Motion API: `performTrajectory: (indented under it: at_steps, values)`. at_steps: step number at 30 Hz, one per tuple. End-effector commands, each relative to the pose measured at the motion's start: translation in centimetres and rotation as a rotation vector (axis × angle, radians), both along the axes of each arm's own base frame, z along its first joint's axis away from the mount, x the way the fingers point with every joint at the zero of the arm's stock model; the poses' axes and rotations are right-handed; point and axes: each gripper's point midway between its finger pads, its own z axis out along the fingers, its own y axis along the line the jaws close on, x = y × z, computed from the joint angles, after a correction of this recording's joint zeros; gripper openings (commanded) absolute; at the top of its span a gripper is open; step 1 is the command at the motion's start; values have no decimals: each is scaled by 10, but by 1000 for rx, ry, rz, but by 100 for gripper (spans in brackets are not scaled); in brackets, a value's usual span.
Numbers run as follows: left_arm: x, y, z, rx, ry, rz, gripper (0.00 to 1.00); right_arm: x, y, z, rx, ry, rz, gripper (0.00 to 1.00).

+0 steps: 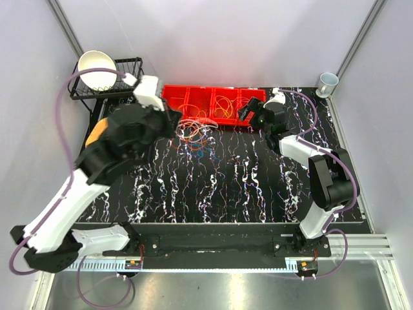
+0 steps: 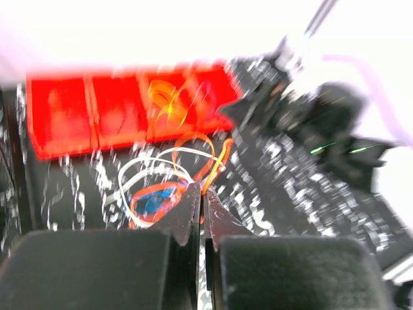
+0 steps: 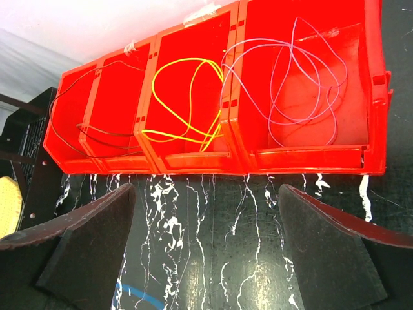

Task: Untangle the cables

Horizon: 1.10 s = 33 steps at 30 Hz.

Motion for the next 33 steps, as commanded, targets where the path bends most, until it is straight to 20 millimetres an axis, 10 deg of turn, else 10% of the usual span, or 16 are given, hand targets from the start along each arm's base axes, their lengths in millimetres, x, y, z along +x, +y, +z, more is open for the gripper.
performTrajectory:
  at_steps: [1, 7, 11, 15, 33]
  values:
    - [-25, 20, 38, -14, -86, -22, 0, 6, 9, 23, 30, -55, 23, 98]
    - [-5, 15, -57, 162, 101, 45, 0, 0, 24, 28, 58, -81, 112, 98]
    - [-9, 2, -87, 154, 167, 15, 0, -9, 43, 42, 84, -143, 244, 99]
    - [1, 34, -80, 155, 131, 181, 0, -37, 80, 61, 114, -198, 535, 100]
    - [48, 29, -57, 142, 84, 264, 0, -126, 143, 69, 286, -160, 1233, 91]
